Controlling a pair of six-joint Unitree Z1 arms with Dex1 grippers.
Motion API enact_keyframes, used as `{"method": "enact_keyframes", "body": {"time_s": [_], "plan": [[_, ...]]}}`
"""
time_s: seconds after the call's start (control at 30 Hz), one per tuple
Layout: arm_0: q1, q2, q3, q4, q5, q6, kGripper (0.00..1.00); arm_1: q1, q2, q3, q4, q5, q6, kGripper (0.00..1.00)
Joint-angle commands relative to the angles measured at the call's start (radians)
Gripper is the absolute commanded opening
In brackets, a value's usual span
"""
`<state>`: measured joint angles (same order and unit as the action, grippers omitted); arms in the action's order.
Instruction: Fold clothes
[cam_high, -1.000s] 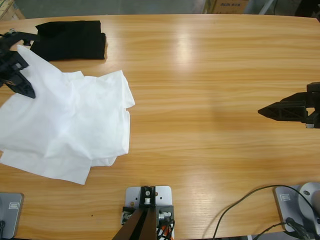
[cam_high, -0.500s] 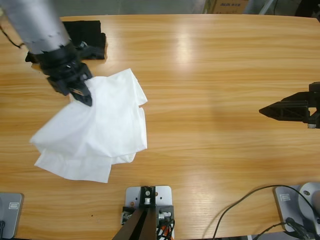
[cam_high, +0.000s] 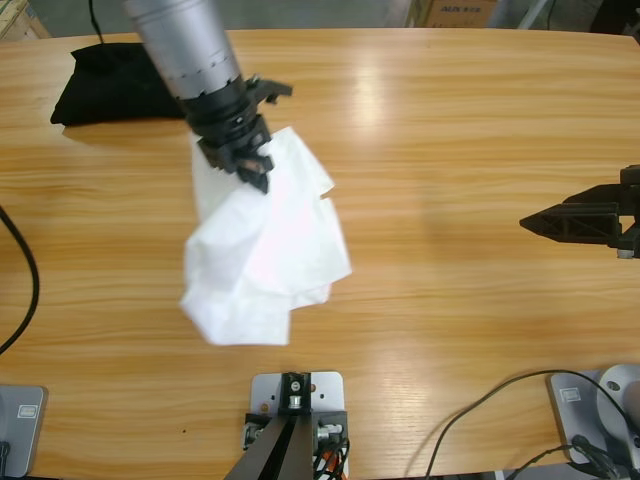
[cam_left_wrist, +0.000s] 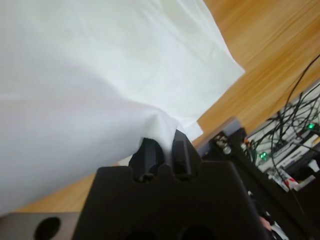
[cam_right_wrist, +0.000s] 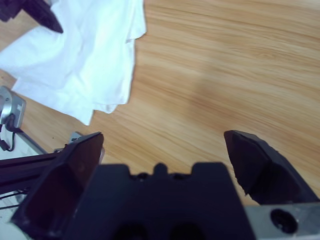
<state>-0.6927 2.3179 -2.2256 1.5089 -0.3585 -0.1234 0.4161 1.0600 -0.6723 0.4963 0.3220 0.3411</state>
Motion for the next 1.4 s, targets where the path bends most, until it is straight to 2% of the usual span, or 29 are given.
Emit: {"method": "enact_keyframes", "body": {"time_s": [0.03, 0.17, 0.37, 0.4, 0.53, 0.57, 0.67, 0.77, 0.87, 0.93, 1.0, 1.03, 1.1, 1.2, 1.23, 1.27, 1.3, 1.33, 1.4], "plan": [[-0.077, 0.178, -0.199, 0.036, -0.053, 0.053, 0.996, 0.007, 0.000, 0.039, -0.013, -0.006, 0.015, 0.996], [-0.099, 0.204, -0.303, 0.036, -0.053, 0.051, 0.996, 0.007, 0.005, 0.039, -0.017, -0.006, 0.015, 0.996], [-0.076, 0.171, -0.334, 0.038, -0.036, 0.037, 1.000, 0.007, -0.007, 0.041, -0.017, -0.007, 0.015, 0.989], [-0.053, 0.147, -0.332, 0.038, -0.034, 0.047, 1.000, 0.007, -0.005, 0.039, -0.018, -0.008, 0.015, 0.902], [0.068, 0.038, -0.317, 0.037, -0.042, 0.129, 0.896, 0.017, 0.011, 0.024, -0.036, 0.000, 0.009, 0.156], [0.098, 0.011, -0.305, 0.037, -0.051, 0.151, 0.873, 0.017, 0.021, 0.016, -0.051, 0.037, 0.005, 0.011], [0.151, -0.064, -0.221, 0.036, -0.073, 0.222, 0.784, 0.018, 0.059, -0.030, -0.068, 0.074, 0.010, 0.000], [0.174, -0.138, -0.044, -0.017, -0.082, 0.288, 0.786, 0.018, 0.138, -0.055, -0.101, 0.170, 0.014, 0.000], [0.191, -0.196, 0.163, -0.127, -0.120, 0.344, 0.862, 0.066, 0.224, -0.085, -0.157, 0.239, 0.037, 0.000], [0.202, -0.222, 0.307, -0.215, -0.155, 0.369, 0.815, 0.111, 0.291, -0.094, -0.216, 0.264, 0.049, 0.000], [0.220, -0.250, 0.423, -0.317, -0.189, 0.369, 0.816, 0.135, 0.351, -0.098, -0.277, 0.282, 0.053, 0.000], [0.223, -0.257, 0.451, -0.340, -0.190, 0.369, 0.831, 0.139, 0.380, -0.101, -0.309, 0.293, 0.057, 0.000], [0.225, -0.252, 0.463, -0.345, -0.174, 0.369, 0.922, 0.146, 0.440, -0.117, -0.362, 0.317, 0.064, 0.000], [0.236, -0.235, 0.462, -0.345, -0.148, 0.361, 0.922, 0.176, 0.538, -0.159, -0.418, 0.356, 0.077, 0.000], [0.245, -0.233, 0.462, -0.350, -0.152, 0.360, 0.843, 0.194, 0.567, -0.178, -0.427, 0.363, 0.082, 0.000], [0.251, -0.230, 0.461, -0.359, -0.157, 0.357, 0.528, 0.213, 0.592, -0.195, -0.436, 0.366, 0.088, 0.000], [0.256, -0.225, 0.460, -0.370, -0.160, 0.356, 0.118, 0.230, 0.611, -0.205, -0.449, 0.369, 0.095, 0.000], [0.261, -0.219, 0.460, -0.378, -0.158, 0.349, 0.000, 0.245, 0.625, -0.207, -0.467, 0.371, 0.103, 0.000], [0.268, -0.194, 0.444, -0.381, -0.174, 0.337, 0.000, 0.257, 0.645, -0.206, -0.481, 0.375, 0.107, 0.000]]}}
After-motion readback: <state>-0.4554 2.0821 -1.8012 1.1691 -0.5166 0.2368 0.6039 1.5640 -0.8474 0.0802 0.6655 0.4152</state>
